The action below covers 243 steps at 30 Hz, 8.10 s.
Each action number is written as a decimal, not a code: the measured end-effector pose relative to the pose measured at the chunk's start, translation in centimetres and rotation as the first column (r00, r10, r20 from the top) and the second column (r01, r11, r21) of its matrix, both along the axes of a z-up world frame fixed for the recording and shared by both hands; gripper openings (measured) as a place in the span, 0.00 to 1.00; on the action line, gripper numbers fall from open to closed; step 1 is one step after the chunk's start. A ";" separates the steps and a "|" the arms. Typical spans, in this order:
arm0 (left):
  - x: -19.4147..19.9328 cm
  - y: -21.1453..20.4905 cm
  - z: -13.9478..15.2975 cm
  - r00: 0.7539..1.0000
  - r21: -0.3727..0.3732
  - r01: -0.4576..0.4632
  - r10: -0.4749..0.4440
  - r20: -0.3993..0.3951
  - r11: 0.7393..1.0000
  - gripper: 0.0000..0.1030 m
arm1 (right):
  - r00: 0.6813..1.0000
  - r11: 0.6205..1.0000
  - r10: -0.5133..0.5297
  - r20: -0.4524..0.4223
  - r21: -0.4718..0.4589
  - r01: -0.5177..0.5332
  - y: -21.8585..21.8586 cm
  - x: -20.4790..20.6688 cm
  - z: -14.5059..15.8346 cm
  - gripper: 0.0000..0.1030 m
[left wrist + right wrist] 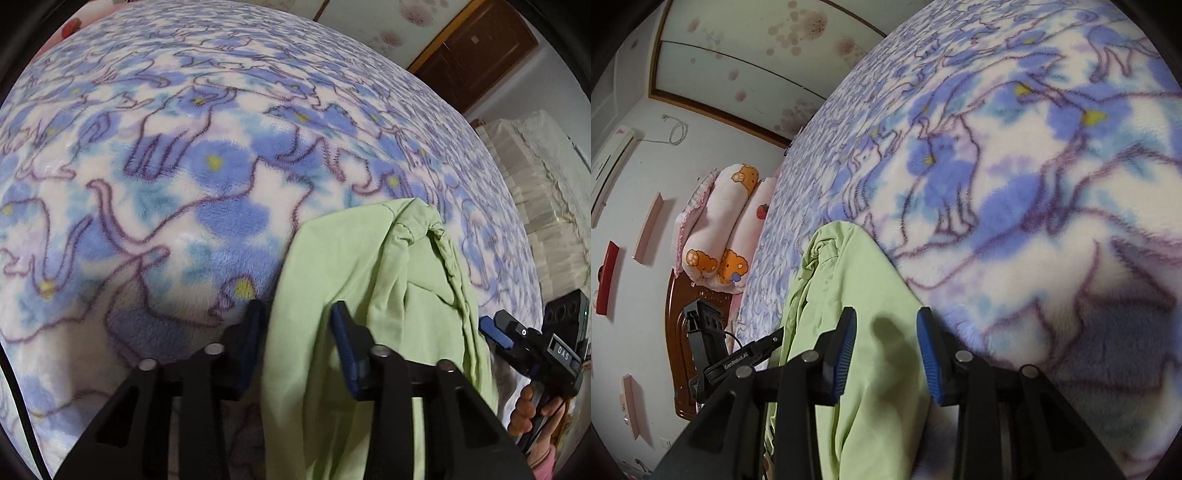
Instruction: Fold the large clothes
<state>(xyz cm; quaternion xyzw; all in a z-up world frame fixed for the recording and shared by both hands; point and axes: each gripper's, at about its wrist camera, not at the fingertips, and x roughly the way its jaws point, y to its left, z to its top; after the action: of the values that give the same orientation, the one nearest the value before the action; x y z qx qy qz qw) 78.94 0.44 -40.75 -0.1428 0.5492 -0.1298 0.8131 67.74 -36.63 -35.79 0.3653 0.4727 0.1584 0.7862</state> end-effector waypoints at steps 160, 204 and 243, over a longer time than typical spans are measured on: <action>-54.4 10.6 17.8 0.989 0.156 -0.140 0.131 0.068 0.978 0.39 | 0.978 0.778 -0.106 0.181 -0.598 0.195 10.8 -54.6 16.4 0.35; -72.0 24.1 0.5 0.871 0.139 -0.018 0.084 -0.484 0.990 0.84 | 0.865 0.942 -0.262 -0.427 -0.308 0.134 -2.3 -72.9 1.2 0.32; -55.7 18.4 28.9 0.898 -0.027 -0.287 0.260 -0.354 0.957 0.08 | 0.990 0.992 -0.127 -0.057 -0.018 0.126 1.4 -54.8 25.8 0.10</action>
<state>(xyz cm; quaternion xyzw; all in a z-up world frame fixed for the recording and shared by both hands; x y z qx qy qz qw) 23.23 18.81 -11.89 -0.2709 0.6529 -0.0084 0.7073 12.91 -35.22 -9.97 0.3935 0.4721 0.0942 0.7832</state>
